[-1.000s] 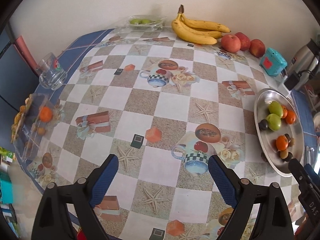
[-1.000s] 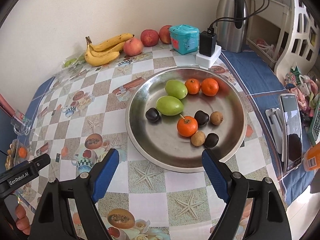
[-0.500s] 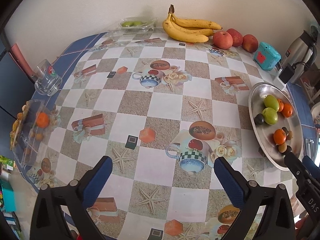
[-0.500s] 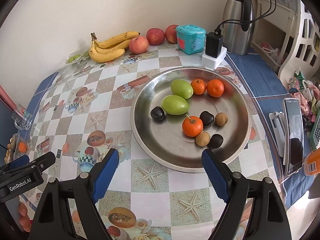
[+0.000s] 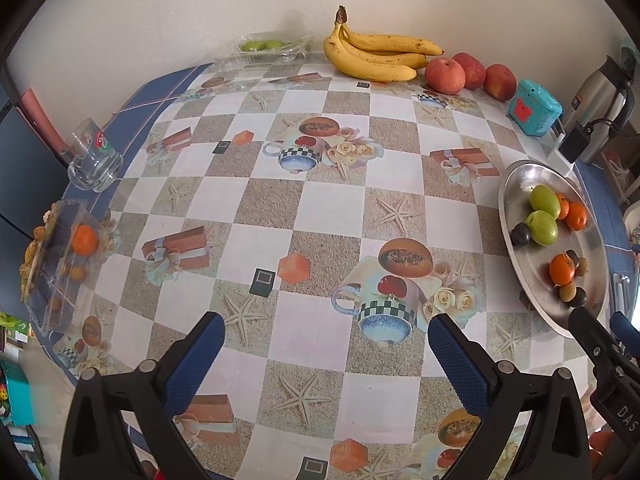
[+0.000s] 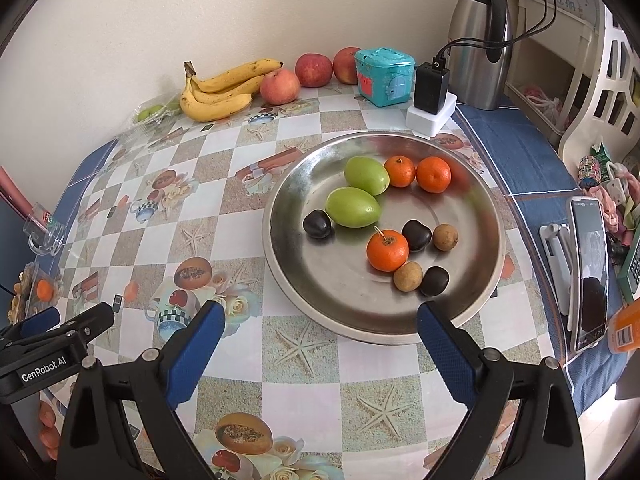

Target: Organize fruits

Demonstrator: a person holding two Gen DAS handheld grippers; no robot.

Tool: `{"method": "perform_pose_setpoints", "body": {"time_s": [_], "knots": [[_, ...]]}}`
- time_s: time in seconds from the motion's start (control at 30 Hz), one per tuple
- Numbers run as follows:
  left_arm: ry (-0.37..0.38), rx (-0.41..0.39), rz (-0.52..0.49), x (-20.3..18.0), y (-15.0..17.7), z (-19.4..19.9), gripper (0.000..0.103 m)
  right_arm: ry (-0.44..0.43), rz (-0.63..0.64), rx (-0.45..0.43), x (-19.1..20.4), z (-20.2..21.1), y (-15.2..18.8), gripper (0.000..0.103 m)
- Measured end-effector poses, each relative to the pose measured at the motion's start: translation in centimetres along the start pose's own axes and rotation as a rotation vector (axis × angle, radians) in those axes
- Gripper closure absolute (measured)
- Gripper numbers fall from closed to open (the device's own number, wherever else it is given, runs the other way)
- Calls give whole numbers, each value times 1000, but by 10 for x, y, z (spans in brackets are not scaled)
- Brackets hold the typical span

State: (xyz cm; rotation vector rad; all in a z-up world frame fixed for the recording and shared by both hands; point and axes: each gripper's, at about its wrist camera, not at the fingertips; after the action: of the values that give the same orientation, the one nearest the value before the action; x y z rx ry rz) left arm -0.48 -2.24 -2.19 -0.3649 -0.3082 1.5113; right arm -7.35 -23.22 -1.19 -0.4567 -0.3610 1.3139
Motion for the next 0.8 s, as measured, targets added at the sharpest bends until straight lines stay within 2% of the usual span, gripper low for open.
{"method": "perform_pose_setpoints", "body": {"time_s": [0.8], "knots": [[-6,6,-10,2,1,-3,0,-9,-14,6,-1,-2,1,6]]}}
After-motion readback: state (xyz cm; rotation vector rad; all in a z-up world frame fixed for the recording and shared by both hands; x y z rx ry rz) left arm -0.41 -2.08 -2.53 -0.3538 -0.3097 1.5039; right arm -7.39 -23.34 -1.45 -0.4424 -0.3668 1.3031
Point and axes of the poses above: each gripper's, at about its wrist camera, not at the fingertips, and z roughly against the way its jaws point, x to its left, y to its underside, and after that the axes turned 7 degrees about z, right-handed
